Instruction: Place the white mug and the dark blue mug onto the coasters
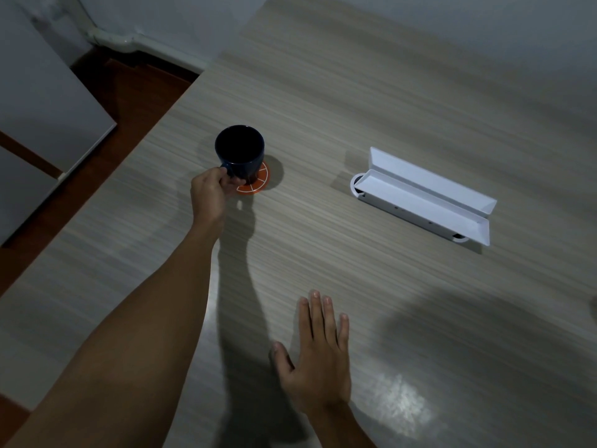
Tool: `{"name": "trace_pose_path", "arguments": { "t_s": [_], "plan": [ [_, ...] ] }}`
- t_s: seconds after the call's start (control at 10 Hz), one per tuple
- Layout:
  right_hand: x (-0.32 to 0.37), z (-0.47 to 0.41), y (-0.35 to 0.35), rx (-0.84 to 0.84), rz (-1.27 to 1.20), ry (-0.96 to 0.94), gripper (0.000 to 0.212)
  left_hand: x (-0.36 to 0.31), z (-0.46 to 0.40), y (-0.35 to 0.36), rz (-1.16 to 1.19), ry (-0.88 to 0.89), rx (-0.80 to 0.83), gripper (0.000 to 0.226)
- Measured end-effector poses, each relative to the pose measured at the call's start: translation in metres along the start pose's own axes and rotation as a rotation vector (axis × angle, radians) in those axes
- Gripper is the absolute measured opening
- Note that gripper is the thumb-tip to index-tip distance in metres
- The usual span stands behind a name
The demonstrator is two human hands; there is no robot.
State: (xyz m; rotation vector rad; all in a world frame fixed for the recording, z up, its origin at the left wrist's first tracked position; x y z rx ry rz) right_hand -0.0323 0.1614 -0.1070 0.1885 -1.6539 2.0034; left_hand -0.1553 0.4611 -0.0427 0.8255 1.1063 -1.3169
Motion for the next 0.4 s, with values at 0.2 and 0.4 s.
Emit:
{"name": "trace_pose_path", "arguments": {
  "t_s": [0.2,0.4],
  "plan": [
    [-0.002,0.000,0.002,-0.004,0.008,-0.008,0.088,0.002,0.003,0.001,0.040,-0.018,0.022,0.031],
    [0.000,0.000,0.004,-0.054,-0.025,-0.030,0.089,0.007,0.005,-0.009,0.068,-0.040,0.098,0.008]
  ]
}}
Point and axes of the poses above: each hand's wrist, its own z-axis away from the middle knuckle, its own y-axis out of the palm, x = y × z, the point moved 2 cm from there along -z, towards the middle knuckle, and after that the axes turned 10 degrees about -z, right-handed, at the moved point
